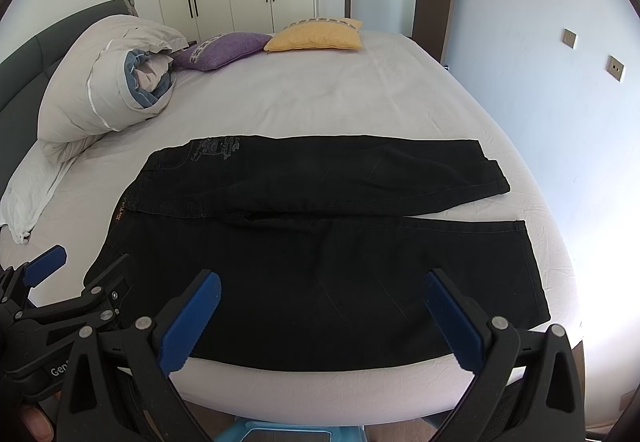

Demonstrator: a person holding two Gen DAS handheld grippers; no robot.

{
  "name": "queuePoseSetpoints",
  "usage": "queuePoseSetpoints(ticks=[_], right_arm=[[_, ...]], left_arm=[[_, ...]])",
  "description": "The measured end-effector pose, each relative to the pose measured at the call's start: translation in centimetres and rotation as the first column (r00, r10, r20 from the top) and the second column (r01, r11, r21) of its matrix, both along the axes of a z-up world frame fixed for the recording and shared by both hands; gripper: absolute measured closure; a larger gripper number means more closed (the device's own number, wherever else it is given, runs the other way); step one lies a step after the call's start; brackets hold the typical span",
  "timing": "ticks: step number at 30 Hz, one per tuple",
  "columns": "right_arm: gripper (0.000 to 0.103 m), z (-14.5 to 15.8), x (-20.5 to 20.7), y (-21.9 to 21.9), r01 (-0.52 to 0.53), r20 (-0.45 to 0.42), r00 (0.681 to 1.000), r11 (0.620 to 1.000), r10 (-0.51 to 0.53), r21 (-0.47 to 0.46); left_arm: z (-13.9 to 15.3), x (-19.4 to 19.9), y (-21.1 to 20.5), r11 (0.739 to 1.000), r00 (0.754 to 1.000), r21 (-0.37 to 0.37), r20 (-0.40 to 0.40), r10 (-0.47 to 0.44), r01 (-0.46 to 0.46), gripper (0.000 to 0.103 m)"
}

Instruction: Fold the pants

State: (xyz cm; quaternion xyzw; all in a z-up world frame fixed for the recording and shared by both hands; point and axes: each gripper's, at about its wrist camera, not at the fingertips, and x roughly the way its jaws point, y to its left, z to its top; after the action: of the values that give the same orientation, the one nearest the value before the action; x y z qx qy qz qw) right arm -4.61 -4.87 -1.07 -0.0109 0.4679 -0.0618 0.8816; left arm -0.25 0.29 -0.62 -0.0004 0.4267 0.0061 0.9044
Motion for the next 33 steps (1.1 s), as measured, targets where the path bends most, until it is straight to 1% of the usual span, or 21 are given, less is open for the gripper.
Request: queuePoseSetpoints(ticks=[7,33], right_arm=[[0.0,-0.46,-0.36,-0.03,-0.002,0.0,1.0,1.0,0.002,0.001],[0.0,-0.66,-0.63,0.29,-0.002,-0.008,1.0,1.0,0.002,0.001]], left_arm=[[-0.14,-0.03,0.02,1.0,1.0,0.001,-0.001,0.0,0.0,0.0],[-0.4,-0.16,-0.03,1.0,1.0,0.002,-0.003,0.0,0.0,0.0]])
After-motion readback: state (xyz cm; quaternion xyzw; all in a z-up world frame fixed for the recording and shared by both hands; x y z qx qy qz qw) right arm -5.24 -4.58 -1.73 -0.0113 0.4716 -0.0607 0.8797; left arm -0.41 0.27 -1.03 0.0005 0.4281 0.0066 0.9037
